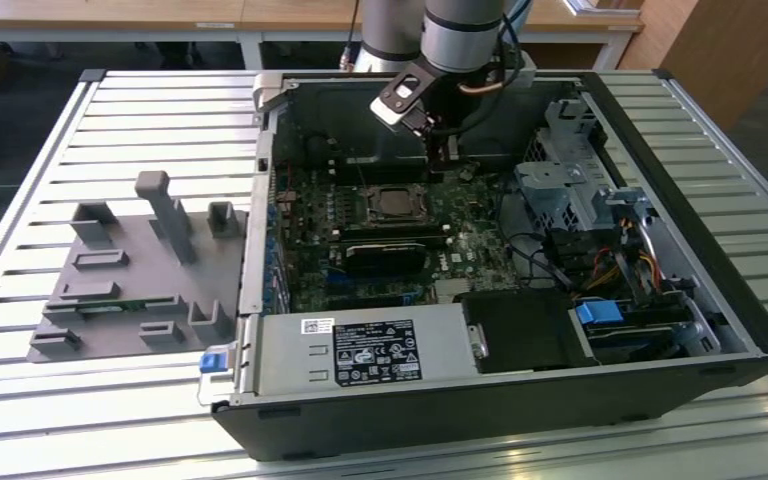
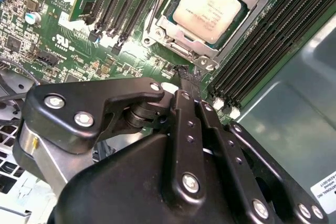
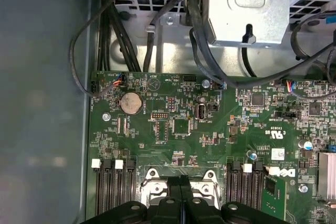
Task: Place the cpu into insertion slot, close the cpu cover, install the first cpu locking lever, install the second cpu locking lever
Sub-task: 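Close the cpu cover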
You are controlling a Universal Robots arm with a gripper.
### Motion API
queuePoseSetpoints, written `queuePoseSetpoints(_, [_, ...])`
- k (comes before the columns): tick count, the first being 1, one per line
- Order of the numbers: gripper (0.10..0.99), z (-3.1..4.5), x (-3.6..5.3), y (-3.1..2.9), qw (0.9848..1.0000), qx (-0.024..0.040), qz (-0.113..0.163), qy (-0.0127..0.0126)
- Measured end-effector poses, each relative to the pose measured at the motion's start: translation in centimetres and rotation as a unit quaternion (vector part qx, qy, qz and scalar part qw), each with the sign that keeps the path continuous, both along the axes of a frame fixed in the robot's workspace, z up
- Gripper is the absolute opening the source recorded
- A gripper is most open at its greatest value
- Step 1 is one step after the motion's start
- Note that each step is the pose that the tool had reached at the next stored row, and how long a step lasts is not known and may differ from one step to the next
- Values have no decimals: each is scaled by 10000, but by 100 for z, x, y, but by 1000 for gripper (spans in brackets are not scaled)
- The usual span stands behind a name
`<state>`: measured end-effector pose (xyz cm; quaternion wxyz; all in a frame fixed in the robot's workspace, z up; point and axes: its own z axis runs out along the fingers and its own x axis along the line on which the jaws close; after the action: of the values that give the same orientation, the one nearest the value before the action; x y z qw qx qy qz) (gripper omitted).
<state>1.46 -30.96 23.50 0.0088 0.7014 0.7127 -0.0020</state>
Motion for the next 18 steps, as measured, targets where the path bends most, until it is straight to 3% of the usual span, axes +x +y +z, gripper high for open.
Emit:
queuePoseSetpoints(9, [118, -3, -3, 0, 10000, 1, -1, 0])
queuePoseSetpoints(18, [118, -90, -52, 0, 10000, 0, 0, 0])
